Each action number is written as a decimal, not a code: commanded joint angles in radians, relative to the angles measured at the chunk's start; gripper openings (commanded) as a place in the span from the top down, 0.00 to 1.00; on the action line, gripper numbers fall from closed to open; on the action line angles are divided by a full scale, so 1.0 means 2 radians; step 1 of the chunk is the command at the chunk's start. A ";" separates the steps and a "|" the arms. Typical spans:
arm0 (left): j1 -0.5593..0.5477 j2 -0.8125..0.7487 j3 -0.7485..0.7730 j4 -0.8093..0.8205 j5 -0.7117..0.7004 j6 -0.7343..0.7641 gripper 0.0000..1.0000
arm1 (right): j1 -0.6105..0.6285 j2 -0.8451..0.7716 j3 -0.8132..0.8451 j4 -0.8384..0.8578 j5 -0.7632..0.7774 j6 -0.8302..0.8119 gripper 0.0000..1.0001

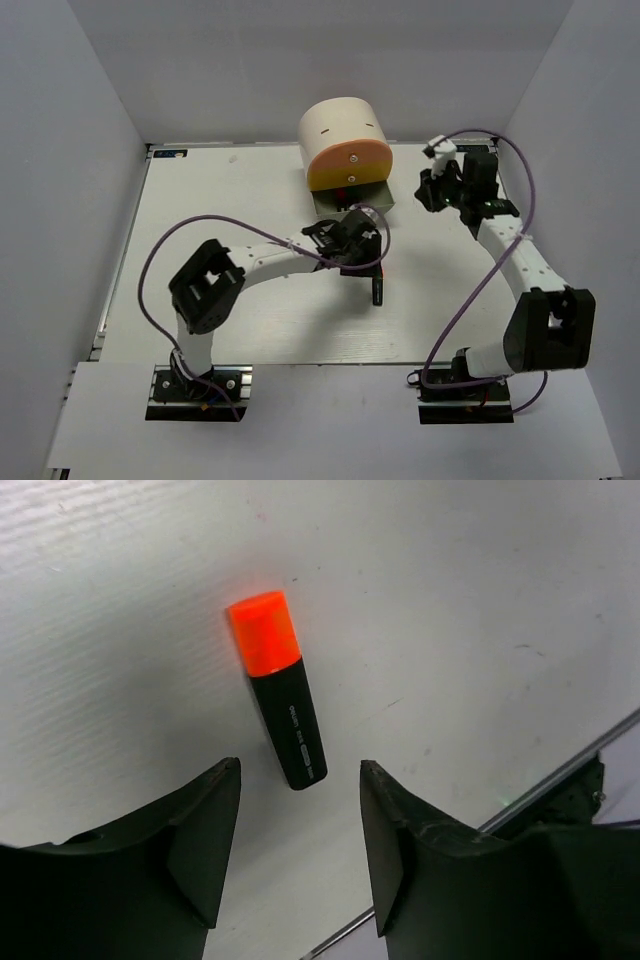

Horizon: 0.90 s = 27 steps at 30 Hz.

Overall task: Sort the stationery into containers
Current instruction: Pick up the pen from the center of the board.

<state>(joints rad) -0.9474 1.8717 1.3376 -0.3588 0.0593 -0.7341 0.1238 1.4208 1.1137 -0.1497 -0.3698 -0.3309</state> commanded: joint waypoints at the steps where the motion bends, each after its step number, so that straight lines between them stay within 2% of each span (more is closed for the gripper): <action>1: -0.022 0.043 0.070 -0.096 -0.036 -0.020 0.39 | -0.030 -0.038 -0.052 -0.032 0.052 0.095 0.66; 3: -0.030 0.089 0.121 -0.149 -0.054 -0.026 0.39 | -0.047 -0.068 -0.079 -0.034 0.045 0.112 0.61; 11: -0.052 0.178 0.226 -0.236 -0.132 -0.048 0.34 | -0.097 -0.126 -0.144 -0.031 0.004 0.140 0.58; 13: -0.052 0.190 0.231 -0.257 -0.138 -0.048 0.34 | -0.100 -0.130 -0.149 -0.029 -0.001 0.143 0.58; 16: -0.057 0.200 0.236 -0.268 -0.149 -0.052 0.40 | -0.106 -0.137 -0.153 -0.026 -0.013 0.147 0.56; 17: -0.057 0.200 0.231 -0.268 -0.155 -0.052 0.45 | -0.109 -0.136 -0.156 -0.027 -0.015 0.149 0.56; 19: -0.057 0.200 0.231 -0.272 -0.159 -0.052 0.49 | -0.112 -0.137 -0.157 -0.026 -0.024 0.151 0.55; 27: -0.072 0.245 0.261 -0.334 -0.204 -0.042 0.52 | -0.122 -0.146 -0.173 -0.023 -0.041 0.159 0.54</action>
<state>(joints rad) -1.0740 2.2925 1.8721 -0.9085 -0.2832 -0.8276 -0.1112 1.1584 0.7784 -0.2264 -0.4191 -0.0288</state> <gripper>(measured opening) 0.484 0.461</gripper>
